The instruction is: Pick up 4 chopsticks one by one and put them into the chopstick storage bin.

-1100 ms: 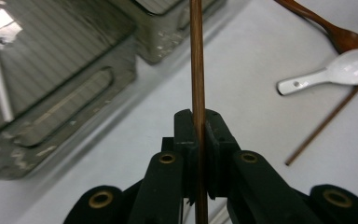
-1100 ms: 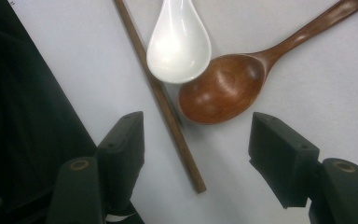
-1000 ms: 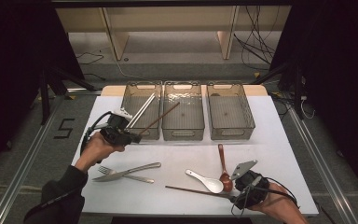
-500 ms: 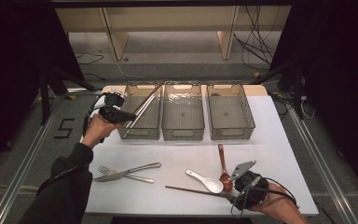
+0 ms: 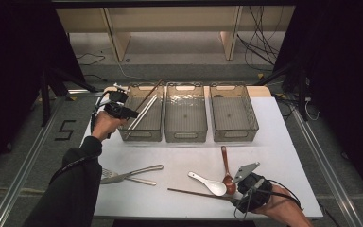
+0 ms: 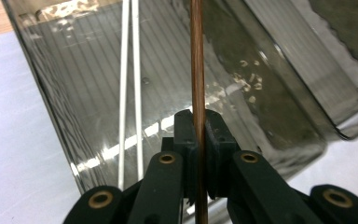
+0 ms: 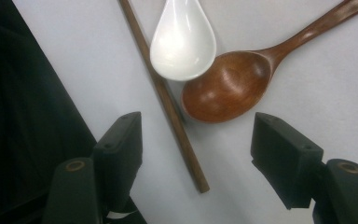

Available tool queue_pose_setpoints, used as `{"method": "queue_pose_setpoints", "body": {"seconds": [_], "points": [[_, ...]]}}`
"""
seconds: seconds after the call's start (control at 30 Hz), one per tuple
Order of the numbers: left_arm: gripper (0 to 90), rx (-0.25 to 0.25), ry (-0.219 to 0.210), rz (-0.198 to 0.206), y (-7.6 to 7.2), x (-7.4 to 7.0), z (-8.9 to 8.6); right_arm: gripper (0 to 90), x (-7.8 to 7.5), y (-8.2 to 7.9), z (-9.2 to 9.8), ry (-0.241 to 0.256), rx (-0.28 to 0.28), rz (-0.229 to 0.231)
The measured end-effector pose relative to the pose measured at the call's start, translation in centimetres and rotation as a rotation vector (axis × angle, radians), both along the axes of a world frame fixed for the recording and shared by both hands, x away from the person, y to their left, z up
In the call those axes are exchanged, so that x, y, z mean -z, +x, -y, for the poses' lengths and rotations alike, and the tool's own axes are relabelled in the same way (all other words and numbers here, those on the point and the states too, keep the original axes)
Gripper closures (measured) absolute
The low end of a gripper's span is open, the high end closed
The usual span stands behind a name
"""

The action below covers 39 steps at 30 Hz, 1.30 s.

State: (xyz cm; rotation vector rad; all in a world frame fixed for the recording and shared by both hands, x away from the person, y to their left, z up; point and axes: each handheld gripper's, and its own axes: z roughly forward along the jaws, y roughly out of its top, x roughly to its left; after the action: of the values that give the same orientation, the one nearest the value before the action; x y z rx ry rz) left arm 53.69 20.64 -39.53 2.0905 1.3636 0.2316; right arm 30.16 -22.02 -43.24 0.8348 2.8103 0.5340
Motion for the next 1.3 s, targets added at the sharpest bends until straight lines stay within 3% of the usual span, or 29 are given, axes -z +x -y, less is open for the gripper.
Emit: {"method": "queue_pose_setpoints", "body": {"seconds": [0.17, 0.27, 0.37, 0.5, 0.63, 0.8, 0.87, 0.93, 1.0, 1.07, 1.17, 1.3], "points": [[84.7, -0.03, 0.019, -0.03, 0.8, 0.7, 0.2, 34.9, -0.1, 0.0, 0.1, 0.0, 0.001, 0.001], [84.3, -0.058, 0.009, -0.037, 1.0, 1.2, 0.2, 34.9, -0.1, 0.0, 0.1, 0.003, -0.001, 0.005], [83.9, -0.08, 0.008, -0.025, 1.1, 1.7, 0.3, 35.0, -0.2, 0.0, 0.1, 0.005, -0.003, 0.008], [73.1, -0.102, -0.003, -0.005, 1.0, 1.6, 0.3, 35.0, -0.2, 0.0, 0.2, 0.007, -0.001, 0.006], [67.9, -0.062, -0.013, 0.014, 0.3, 0.7, 0.3, 35.0, -0.2, 0.0, 0.1, 0.007, -0.001, 0.006], [50.3, 0.009, -0.038, 0.033, -2.0, -0.3, 0.8, 35.0, -0.2, 0.0, 0.1, 0.006, 0.003, 0.007], [42.6, 0.023, -0.061, 0.037, -3.4, -0.7, 1.0, 35.0, -0.2, 0.0, 0.1, 0.007, 0.003, 0.003], [37.6, 0.074, -0.078, 0.057, -5.3, -1.1, 1.2, 35.1, -0.1, 0.0, 0.1, 0.002, 0.005, 0.0], [33.9, 0.118, -0.089, 0.082, -7.0, -1.3, 1.4, 35.2, 0.0, 0.0, 0.1, -0.004, 0.005, -0.001], [30.5, 0.153, -0.094, 0.08, -8.3, -1.4, 1.5, 35.5, 0.0, 0.1, 0.1, -0.01, 0.004, 0.0], [28.0, 0.226, -0.135, 0.09, -10.3, -1.1, 1.7, 36.0, 0.1, 0.2, 0.1, -0.015, 0.005, -0.009], [25.3, 0.273, -0.134, 0.126, -12.3, -0.9, 2.3, 36.5, 0.4, 0.2, 0.0, -0.035, 0.009, -0.021]]}}
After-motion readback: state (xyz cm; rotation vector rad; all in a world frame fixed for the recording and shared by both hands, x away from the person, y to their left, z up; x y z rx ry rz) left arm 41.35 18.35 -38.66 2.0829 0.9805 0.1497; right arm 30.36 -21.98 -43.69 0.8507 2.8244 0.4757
